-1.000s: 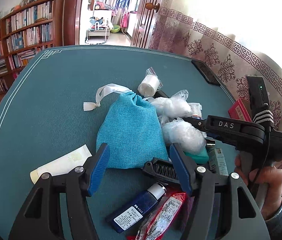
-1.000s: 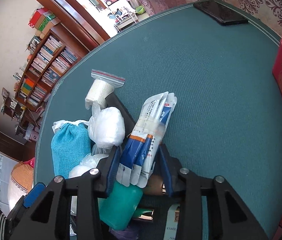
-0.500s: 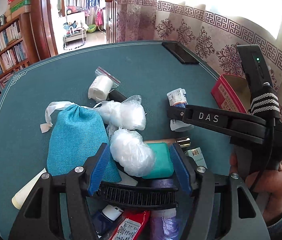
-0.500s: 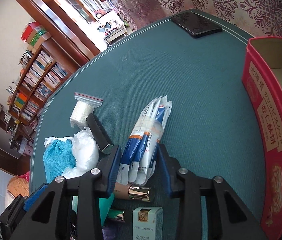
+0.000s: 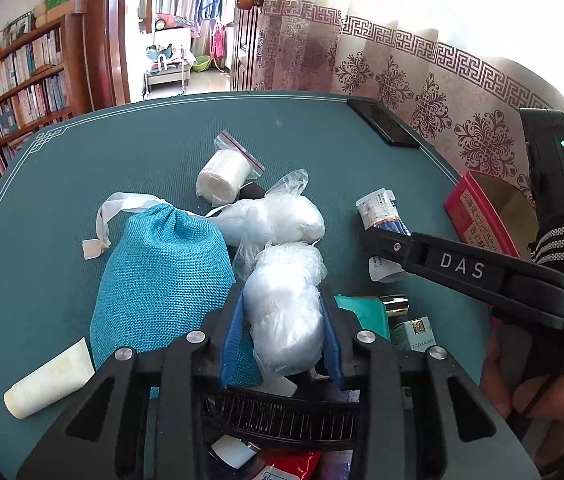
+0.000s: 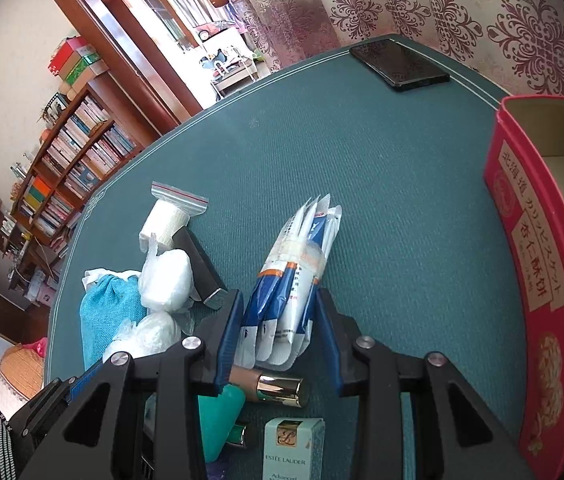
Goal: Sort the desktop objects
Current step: 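Grasp the white plastic-wrapped bundle with the left gripper while the right holds the packets, then carry the plastic bundle and white packets into the red tin box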
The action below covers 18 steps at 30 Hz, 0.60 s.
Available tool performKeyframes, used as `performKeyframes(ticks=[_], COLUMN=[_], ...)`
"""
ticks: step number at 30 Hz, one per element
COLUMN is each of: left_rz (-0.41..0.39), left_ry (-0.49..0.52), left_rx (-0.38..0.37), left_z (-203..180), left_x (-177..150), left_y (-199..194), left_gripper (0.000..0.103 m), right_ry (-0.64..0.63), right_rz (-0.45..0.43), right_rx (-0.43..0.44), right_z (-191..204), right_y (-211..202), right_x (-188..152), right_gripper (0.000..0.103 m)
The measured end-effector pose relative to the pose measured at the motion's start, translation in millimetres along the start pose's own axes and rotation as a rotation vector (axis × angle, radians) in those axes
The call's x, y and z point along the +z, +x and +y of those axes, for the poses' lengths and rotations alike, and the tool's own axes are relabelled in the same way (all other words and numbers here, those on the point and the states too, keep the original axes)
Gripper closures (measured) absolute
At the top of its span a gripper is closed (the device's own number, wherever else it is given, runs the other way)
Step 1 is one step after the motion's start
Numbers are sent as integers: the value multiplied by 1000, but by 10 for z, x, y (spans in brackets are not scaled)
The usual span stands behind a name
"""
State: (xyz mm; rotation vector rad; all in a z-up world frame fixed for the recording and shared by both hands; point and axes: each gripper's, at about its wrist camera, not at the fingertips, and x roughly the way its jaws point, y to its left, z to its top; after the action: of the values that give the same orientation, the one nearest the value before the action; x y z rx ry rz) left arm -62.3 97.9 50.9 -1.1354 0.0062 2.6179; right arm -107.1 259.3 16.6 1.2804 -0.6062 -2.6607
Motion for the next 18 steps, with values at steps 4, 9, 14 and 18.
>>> performKeyframes(ticks=[4, 9, 14, 18], left_rz=[-47, -75, -100, -119], left_ry=[-4, 1, 12, 19], left_rx=[4, 25, 51, 77], left_z=[3, 1, -17, -30], left_x=[27, 36, 35, 42], left_y=[-127, -208, -280, -334], left_gripper=[65, 65, 65, 65], right_ry=[-38, -53, -74, -94], right_rz=[-36, -65, -115, -144], right_rx=[-12, -7, -11, -7], right_z=[82, 88, 111, 161], right_y=[-55, -132, -252, -334], right_x=[-9, -21, -22, -36], right_gripper=[64, 65, 68, 68])
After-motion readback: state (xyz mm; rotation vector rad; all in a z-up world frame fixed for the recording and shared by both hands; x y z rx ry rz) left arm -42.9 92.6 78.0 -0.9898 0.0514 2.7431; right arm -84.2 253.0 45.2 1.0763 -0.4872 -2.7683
